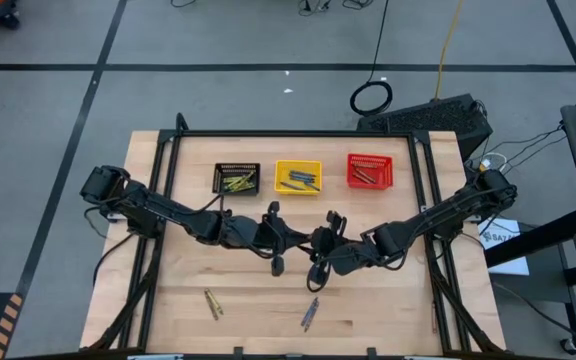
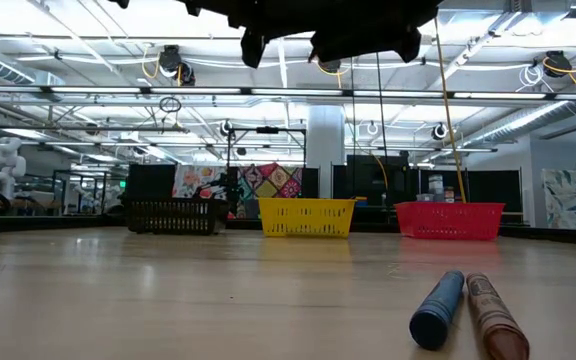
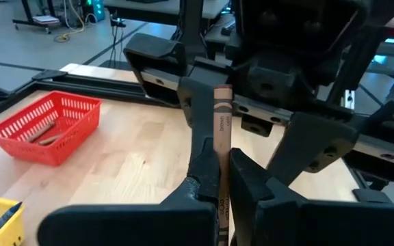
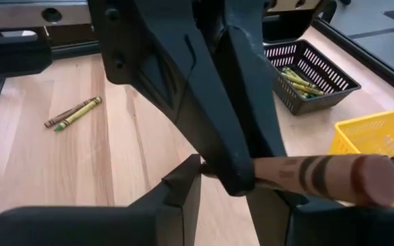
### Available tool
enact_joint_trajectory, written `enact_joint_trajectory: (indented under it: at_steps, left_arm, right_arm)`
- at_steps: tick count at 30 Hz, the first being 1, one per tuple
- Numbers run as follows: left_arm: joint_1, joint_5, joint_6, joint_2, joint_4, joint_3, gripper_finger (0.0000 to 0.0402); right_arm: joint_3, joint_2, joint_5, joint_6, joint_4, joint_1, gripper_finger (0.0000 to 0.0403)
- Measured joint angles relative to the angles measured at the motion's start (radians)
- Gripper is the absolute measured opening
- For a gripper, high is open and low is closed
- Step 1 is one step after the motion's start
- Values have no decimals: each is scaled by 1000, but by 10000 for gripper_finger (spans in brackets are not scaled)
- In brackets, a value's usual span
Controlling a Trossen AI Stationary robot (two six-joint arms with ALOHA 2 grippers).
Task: Sort crayons
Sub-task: Put the brown crayon into the red bin
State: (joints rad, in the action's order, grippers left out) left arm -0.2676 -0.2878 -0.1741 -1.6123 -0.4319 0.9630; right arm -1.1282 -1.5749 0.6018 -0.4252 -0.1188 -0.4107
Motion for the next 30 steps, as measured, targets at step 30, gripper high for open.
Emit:
enact_joint_trajectory:
  at_steps: [30]
  left_arm:
    - [0, 45, 7, 0, -7, 0, 19]
  right_arm:
    - [1, 0, -34, 0, 19, 7, 3]
